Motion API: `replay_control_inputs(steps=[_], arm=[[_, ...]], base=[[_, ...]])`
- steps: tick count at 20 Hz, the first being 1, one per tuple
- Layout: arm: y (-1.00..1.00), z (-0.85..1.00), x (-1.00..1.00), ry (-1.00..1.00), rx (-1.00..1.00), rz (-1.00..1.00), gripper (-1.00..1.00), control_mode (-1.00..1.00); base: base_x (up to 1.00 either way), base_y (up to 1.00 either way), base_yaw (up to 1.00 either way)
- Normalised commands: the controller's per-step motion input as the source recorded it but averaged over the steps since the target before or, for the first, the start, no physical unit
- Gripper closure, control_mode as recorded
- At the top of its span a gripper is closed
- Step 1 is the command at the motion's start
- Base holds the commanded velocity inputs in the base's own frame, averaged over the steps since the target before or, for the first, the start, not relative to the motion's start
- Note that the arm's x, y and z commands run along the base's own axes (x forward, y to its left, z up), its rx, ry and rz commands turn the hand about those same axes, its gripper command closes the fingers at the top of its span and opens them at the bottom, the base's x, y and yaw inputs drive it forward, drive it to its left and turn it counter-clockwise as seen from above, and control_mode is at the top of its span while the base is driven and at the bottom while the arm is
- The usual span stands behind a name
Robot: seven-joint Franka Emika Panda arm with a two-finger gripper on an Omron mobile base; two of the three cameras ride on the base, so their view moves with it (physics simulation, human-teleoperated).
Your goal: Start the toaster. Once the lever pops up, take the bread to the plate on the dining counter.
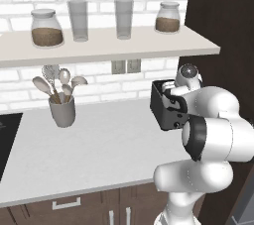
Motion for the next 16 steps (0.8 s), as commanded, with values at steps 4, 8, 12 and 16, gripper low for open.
replay_control_inputs(steps=[4,8,12,16], arm=[[0.00,0.00,0.00,0.00,0.00,0.00,-1.00,-1.00],[0.00,0.00,0.00,0.00,0.00,0.00,-1.00,-1.00],[0.00,0.00,0.00,0.00,0.00,0.00,-1.00,-1.00],[0.00,0.00,0.00,0.00,0.00,0.00,-1.00,-1.00]], base=[[0.00,0.00,0.00],[0.00,0.00,0.00],[0.00,0.00,0.00],[0.00,0.00,0.00]])
